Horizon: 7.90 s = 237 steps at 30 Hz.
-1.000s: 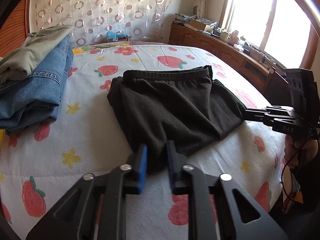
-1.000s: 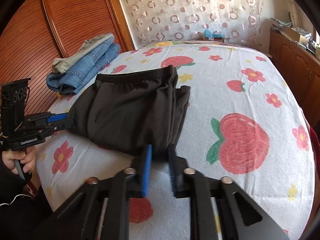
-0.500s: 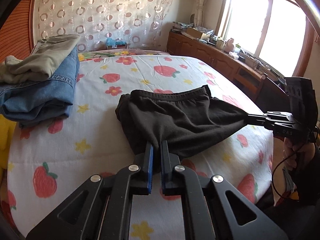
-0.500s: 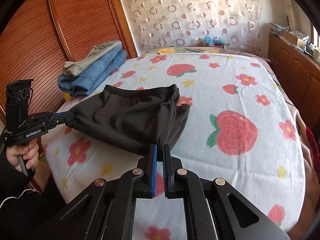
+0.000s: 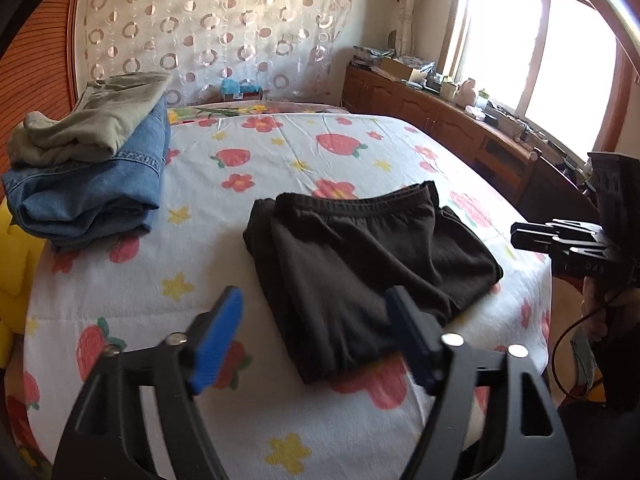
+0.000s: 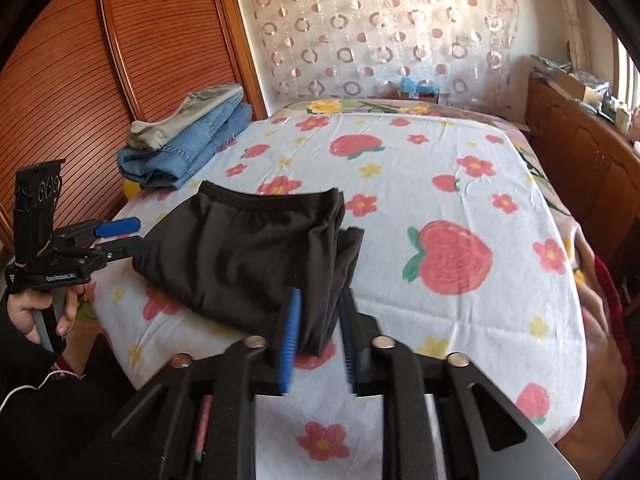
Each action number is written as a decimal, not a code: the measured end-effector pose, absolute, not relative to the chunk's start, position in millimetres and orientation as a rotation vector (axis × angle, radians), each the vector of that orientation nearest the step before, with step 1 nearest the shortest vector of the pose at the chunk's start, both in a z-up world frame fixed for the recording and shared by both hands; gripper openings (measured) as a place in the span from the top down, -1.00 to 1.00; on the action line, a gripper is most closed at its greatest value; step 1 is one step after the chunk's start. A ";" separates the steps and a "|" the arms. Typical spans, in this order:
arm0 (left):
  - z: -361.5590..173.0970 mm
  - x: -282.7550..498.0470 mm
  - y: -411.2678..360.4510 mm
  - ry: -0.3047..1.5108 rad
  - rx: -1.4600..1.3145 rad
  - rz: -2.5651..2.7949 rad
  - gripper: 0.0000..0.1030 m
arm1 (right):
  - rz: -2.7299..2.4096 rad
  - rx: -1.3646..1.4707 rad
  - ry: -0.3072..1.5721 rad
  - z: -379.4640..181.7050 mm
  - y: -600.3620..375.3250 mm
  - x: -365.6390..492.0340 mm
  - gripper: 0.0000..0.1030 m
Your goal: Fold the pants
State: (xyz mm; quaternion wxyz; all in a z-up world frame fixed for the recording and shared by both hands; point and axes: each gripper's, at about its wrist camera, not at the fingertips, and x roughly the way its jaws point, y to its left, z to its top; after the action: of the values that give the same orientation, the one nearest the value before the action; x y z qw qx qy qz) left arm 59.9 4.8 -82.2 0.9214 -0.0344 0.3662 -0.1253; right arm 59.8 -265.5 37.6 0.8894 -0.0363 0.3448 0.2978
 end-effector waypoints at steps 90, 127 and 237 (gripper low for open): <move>-94.5 137.3 7.2 0.790 -0.087 -0.294 0.74 | 0.606 -0.119 0.750 4.3 -205.3 136.2 0.75; 6.5 87.6 -16.8 0.503 -0.041 -0.350 0.75 | 0.609 -0.072 0.515 60.7 -238.9 89.4 0.76; -17.7 135.0 185.7 0.461 -0.258 0.239 0.75 | 1.054 -0.434 0.345 56.0 0.8 382.5 0.55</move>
State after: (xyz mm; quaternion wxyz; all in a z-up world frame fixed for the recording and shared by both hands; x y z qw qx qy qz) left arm 135.0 185.7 -17.7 0.9583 -0.1274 0.2271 0.1178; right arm 382.5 0.8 56.0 0.8277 -0.2045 0.1626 0.4966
